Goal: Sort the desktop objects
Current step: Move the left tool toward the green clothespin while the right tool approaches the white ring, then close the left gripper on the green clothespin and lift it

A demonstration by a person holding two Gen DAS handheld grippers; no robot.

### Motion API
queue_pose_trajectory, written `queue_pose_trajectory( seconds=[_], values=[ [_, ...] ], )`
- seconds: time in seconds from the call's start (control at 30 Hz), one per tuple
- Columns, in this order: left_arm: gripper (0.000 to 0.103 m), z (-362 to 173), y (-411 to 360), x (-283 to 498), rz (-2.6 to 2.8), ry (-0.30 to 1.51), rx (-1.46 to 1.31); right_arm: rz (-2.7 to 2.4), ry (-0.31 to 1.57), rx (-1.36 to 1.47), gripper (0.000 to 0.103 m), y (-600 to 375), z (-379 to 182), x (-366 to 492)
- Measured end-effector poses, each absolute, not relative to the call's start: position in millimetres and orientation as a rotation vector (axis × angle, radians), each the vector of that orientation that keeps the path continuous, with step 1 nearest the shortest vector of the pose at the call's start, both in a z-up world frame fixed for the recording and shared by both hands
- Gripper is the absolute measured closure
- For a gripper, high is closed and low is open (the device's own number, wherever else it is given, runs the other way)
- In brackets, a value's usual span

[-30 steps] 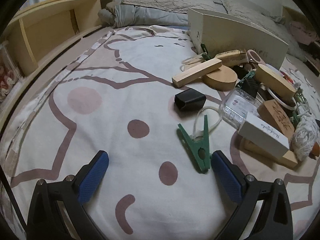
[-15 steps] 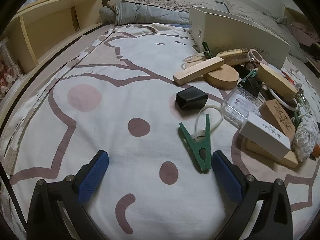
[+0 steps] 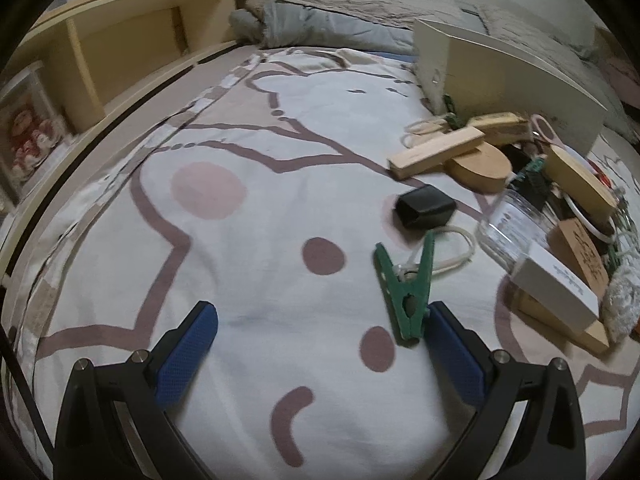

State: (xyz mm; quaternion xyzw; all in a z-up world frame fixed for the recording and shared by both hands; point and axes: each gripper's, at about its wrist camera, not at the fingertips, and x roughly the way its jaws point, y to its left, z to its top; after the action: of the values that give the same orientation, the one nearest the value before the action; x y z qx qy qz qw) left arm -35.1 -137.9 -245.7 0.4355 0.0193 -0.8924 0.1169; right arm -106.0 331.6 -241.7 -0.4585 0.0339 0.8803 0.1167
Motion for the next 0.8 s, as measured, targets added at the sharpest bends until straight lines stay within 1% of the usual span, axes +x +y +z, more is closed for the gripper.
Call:
queue_pose_trajectory(
  seconds=[0.2,0.3,0.43,0.47,0.53,0.63,0.67,0.73,0.77,0.8],
  values=[
    [0.000,-242,-145,-32,-2.604,0.107,1.235,2.485,0.199,-1.295,0.000,355,-242,-101],
    [0.002,-237,-146,-33,-2.684,0.163,1.242,2.477,0.168,-1.302,0.000,350,-244,-102],
    [0.002,-233,-135,-39,-2.775,0.156,1.287,2.483,0.184,-1.303,0.000,352,-244,-100],
    [0.004,-232,-132,-42,-2.791,0.150,1.303,2.484,0.188,-1.302,0.000,352,-245,-100],
    [0.021,-232,-125,-48,-2.813,0.130,1.341,2.486,0.190,-1.303,0.000,352,-245,-100],
    [0.037,-236,-118,-51,-2.815,0.080,1.375,2.488,0.194,-1.303,0.000,354,-246,-100],
    [0.040,-236,-116,-50,-2.818,0.070,1.374,2.488,0.195,-1.302,0.000,354,-246,-100],
    [0.051,-236,-116,-47,-2.826,0.070,1.367,2.489,0.196,-1.303,0.000,354,-247,-102],
    [0.054,-236,-117,-46,-2.827,0.077,1.363,2.490,0.197,-1.302,0.000,354,-247,-102],
    [0.060,-235,-119,-45,-2.826,0.087,1.359,2.491,0.198,-1.302,0.000,354,-247,-102]
  ],
)
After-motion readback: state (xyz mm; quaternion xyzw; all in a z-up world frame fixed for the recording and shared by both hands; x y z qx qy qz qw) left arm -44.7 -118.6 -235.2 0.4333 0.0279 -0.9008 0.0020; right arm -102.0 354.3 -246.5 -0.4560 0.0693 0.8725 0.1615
